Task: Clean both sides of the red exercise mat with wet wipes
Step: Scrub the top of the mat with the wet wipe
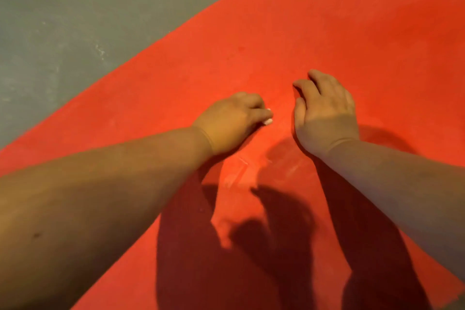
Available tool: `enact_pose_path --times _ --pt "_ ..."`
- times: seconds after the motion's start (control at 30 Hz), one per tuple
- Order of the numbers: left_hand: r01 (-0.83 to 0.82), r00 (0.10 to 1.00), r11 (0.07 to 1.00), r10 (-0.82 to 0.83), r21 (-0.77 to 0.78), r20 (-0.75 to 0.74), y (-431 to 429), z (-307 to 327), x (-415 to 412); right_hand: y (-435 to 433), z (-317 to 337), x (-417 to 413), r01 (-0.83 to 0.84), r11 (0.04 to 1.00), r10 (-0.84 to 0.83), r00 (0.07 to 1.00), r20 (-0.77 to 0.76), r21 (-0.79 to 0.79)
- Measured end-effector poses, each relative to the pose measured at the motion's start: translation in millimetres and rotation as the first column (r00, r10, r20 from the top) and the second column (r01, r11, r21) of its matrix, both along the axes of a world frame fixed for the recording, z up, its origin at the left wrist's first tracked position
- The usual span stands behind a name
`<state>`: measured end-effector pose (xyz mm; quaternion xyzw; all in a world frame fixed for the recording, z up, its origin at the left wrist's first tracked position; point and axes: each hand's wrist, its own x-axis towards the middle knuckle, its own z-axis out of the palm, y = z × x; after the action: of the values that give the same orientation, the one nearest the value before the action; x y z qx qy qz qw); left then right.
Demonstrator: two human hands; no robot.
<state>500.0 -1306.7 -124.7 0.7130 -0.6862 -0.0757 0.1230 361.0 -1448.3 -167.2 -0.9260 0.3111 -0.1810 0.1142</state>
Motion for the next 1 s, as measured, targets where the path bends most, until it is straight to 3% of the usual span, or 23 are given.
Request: enact_pose_path --times 0.07,0.13,0.17,0.2,0.23,0.27,0.33,0.37,0.43,0.47,0.53,0.6,0.7,0.77,0.83,0.9,0.93,1.0 --pt "-0.217 0.971 0.976 0.217 -0.015 0.101 -6 -1 41 0 -1 0 -0.001 1.0 0.001 1.0 -0.011 0.02" --pt "-0.595 0.798 0.802 0.597 -0.046 0.087 -10 -7 72 0 -1 0 0.003 1.0 -0.002 1.0 -0.019 0.021" --pt "-0.728 0.683 0.684 0.729 -0.042 0.043 -16 -8 71 0 -1 0 0.005 1.0 -0.005 1.0 -0.016 0.02" --pt "-0.78 0.626 0.626 0.78 -0.013 0.008 -24 -8 58 1 -1 1 0.006 1.0 -0.006 1.0 -0.014 0.02" --pt "-0.76 0.649 0.65 0.76 0.014 -0.035 -31 -10 37 1 -1 0 0.009 1.0 -0.008 1.0 -0.011 0.016" --pt "-0.677 0.732 0.736 0.675 0.008 -0.092 -37 -13 13 0 0 0 0.01 1.0 -0.01 1.0 -0.009 0.008" --pt "-0.356 0.924 0.934 0.348 -0.026 -0.16 -39 -13 -33 0 1 -2 -0.006 1.0 0.006 1.0 -0.026 0.01" --pt "-0.174 0.975 0.985 0.171 -0.007 -0.143 -35 -9 -42 0 1 -2 -0.016 1.0 0.017 0.999 -0.035 0.022" --pt "0.101 0.995 0.994 -0.101 0.048 -0.009 -36 0 -14 0 1 -2 -0.011 1.0 0.012 1.0 -0.025 0.029" --pt "0.133 0.988 0.987 -0.138 0.087 0.063 -40 5 7 0 1 -2 -0.003 1.0 0.003 1.0 -0.015 0.019" --pt "-0.048 0.988 0.992 0.029 0.119 0.153 -44 16 40 0 0 -1 0.003 1.0 -0.003 1.0 -0.008 0.013" --pt "-0.258 0.964 0.956 0.246 0.141 0.097 -43 14 45 -1 1 -1 0.006 1.0 -0.006 1.0 -0.013 0.027" --pt "-0.199 0.964 0.965 0.224 0.173 -0.143 -17 17 9 -1 4 -2 0.015 0.999 -0.013 0.999 -0.039 0.052" --pt "-0.2 0.956 0.963 0.232 0.183 -0.18 11 14 6 -2 5 -2 0.01 0.998 -0.007 0.999 -0.051 0.058" --pt "-0.366 0.926 0.905 0.376 0.217 -0.008 45 4 20 -2 6 -2 0.004 0.999 -0.001 0.998 -0.071 0.054" --pt "-0.577 0.816 0.753 0.549 0.317 0.181 76 -5 31 -2 7 -3 0.003 0.999 0.002 0.995 -0.105 0.042" --pt "-0.636 0.768 0.674 0.601 0.376 0.222 88 -10 32 -1 7 -3 -0.002 0.999 0.008 0.993 -0.121 0.046" --pt "-0.664 0.739 0.623 0.632 0.413 0.235 98 -17 33 2 11 -1 -0.032 0.997 0.039 0.993 -0.113 0.065"
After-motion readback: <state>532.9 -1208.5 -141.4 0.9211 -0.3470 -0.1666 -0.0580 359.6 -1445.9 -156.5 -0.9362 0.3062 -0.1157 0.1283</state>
